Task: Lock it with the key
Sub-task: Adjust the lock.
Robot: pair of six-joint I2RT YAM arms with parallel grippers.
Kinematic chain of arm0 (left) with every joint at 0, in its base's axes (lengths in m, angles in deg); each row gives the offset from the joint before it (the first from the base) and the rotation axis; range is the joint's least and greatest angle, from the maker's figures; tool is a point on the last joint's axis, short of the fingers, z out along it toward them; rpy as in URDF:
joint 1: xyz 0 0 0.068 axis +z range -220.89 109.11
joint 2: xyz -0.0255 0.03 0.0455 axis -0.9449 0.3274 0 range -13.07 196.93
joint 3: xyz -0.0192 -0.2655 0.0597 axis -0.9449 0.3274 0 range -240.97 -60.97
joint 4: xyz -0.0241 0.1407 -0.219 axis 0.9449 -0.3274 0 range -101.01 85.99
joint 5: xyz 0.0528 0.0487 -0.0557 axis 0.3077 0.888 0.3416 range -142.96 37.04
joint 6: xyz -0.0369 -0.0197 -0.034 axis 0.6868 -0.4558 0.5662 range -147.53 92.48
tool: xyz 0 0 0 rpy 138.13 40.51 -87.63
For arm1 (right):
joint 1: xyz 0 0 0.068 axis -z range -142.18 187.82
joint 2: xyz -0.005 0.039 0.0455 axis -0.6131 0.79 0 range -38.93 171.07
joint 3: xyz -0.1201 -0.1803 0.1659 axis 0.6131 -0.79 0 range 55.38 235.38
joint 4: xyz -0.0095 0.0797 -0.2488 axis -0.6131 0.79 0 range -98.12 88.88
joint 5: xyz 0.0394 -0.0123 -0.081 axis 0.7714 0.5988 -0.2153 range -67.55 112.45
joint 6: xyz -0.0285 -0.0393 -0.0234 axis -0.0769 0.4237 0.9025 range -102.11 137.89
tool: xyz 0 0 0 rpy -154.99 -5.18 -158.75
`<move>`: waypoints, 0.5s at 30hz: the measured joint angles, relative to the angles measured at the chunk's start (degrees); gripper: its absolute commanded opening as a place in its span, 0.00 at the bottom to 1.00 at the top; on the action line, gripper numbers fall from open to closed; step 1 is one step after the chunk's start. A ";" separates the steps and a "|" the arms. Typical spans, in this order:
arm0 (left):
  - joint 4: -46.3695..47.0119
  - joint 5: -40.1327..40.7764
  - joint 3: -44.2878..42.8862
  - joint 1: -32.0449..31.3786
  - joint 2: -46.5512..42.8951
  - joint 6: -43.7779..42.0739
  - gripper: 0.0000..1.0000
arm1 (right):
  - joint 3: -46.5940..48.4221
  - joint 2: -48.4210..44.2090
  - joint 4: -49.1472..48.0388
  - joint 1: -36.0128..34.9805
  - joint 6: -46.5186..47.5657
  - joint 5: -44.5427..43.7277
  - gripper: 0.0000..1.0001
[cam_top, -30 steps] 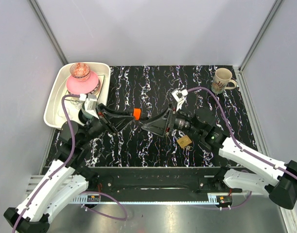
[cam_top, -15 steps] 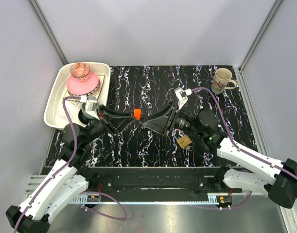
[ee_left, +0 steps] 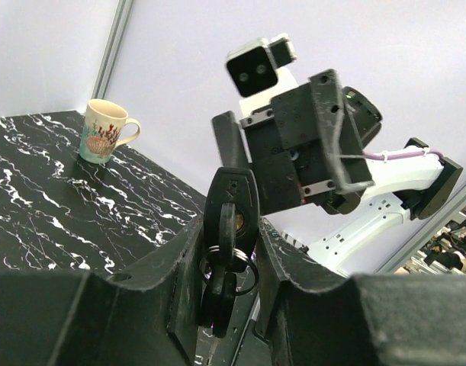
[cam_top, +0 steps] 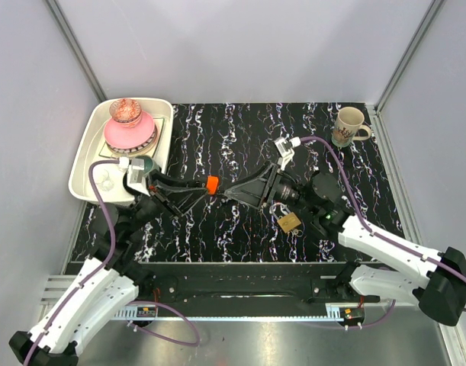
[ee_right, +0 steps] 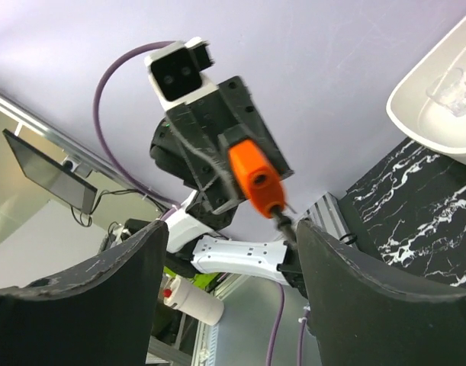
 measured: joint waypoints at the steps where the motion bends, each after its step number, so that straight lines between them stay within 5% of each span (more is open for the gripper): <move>1: -0.09 0.07 0.17 0.00 -0.66 -0.33 0.00 | 0.02 0.15 0.28 0.22 -0.57 0.00 0.76; 15: -6.56 0.17 0.28 -0.02 -5.35 -12.39 0.00 | 0.44 3.41 3.61 10.54 -16.46 11.78 0.91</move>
